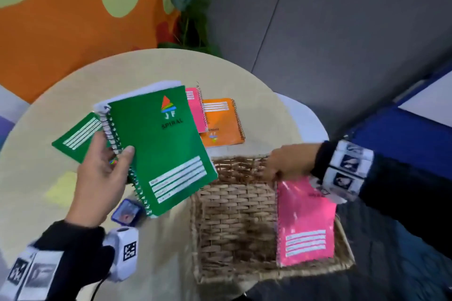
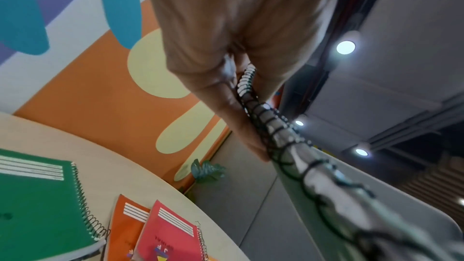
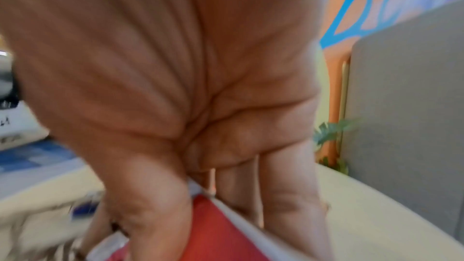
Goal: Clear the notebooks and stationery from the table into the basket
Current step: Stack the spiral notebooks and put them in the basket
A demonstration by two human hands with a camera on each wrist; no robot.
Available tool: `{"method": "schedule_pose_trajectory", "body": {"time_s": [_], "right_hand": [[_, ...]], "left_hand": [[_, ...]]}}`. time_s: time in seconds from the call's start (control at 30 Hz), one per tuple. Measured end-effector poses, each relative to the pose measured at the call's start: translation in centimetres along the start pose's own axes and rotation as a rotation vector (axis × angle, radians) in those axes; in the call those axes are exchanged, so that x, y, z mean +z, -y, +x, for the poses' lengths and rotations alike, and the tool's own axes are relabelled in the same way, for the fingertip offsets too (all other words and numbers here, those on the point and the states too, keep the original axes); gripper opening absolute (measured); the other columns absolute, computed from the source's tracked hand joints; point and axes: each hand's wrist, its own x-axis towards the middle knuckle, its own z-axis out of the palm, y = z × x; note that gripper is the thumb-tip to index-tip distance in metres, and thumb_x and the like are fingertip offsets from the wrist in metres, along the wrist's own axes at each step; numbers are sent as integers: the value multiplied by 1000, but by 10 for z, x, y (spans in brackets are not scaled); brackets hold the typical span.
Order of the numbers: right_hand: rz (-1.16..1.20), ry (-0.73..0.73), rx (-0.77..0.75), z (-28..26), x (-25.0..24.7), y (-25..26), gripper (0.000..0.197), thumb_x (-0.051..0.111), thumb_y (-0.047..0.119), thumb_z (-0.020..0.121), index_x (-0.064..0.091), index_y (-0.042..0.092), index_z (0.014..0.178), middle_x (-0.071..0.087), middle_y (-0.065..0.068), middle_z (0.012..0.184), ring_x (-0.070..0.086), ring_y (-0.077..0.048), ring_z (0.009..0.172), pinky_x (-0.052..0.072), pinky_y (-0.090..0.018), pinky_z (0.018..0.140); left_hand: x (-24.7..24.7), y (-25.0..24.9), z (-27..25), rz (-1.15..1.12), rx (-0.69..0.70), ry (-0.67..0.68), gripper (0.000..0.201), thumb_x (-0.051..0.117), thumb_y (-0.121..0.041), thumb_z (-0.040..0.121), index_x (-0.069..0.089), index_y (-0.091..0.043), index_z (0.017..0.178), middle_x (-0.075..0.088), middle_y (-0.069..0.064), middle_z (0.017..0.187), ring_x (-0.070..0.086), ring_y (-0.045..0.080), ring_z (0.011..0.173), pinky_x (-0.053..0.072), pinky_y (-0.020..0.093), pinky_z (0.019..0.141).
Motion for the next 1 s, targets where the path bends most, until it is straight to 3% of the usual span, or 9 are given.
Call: {"method": "schedule_pose_trajectory", "body": {"time_s": [0.1,0.2,0.27,0.43,0.5,0.57,0.7,0.87,1.0], "right_hand": [[-9,64,19,41,34,-6,35,53,4,90,69,19,117,66,-2,125,60,-23,113,42,-24,82],[38,55,54,68,52,-8,34,54,6,92,66,16,122,60,-5,133,56,-27,121,44,-31,96],[51,51,81,76,61,-6,38,49,3,93,60,13,129,59,-9,134,55,-30,121,44,-34,99],[258,-150,85,73,77,-25,71,74,25,78,42,21,141,55,-5,137,54,-23,122,46,-39,103],[694,-298,0,51,73,-29,90,78,32,73,28,22,147,46,-1,142,47,-16,127,41,-37,107],[1185,-409,-155,25,67,-22,83,73,24,80,25,26,148,46,-3,143,51,-16,127,45,-32,102],[1635,-629,-198,-1,75,-7,47,56,2,91,48,21,133,68,-8,122,67,-23,107,57,-43,87],[1841,-635,-52,-22,117,-23,43,48,-13,89,54,9,126,69,-16,110,74,-17,76,57,-22,51],[1855,-499,136,-18,178,-42,43,50,-15,86,55,4,124,70,-20,114,71,-32,97,58,-47,83]], "left_hand": [[20,2,-10,126,25,134,41,51,-45,85,48,-22,118,66,1,118,66,27,104,53,47,92],[40,0,-20,180,28,195,25,53,-21,94,48,-27,118,65,-13,115,64,-6,100,50,8,81],[50,-3,-25,152,10,231,34,51,-13,95,45,-30,125,59,-20,125,57,-20,102,44,-2,83],[58,-2,-31,82,-12,259,41,50,-12,96,43,-26,134,59,-26,127,61,-8,108,52,22,95],[61,-4,-30,69,1,276,41,53,-22,94,42,-30,133,60,-19,129,60,2,115,52,38,100],[68,-11,-28,36,-10,333,49,52,-38,88,39,-37,136,53,-17,137,55,11,124,47,47,104],[95,-22,-22,20,-27,474,66,53,-52,85,31,-29,143,41,-12,150,44,15,136,38,47,112],[106,-40,-19,10,-110,752,36,49,-43,90,45,-40,125,63,-18,124,61,-1,114,52,22,92],[71,-11,12,421,-62,651,38,48,-39,95,49,-26,131,65,-8,114,62,9,101,49,26,91]]}}
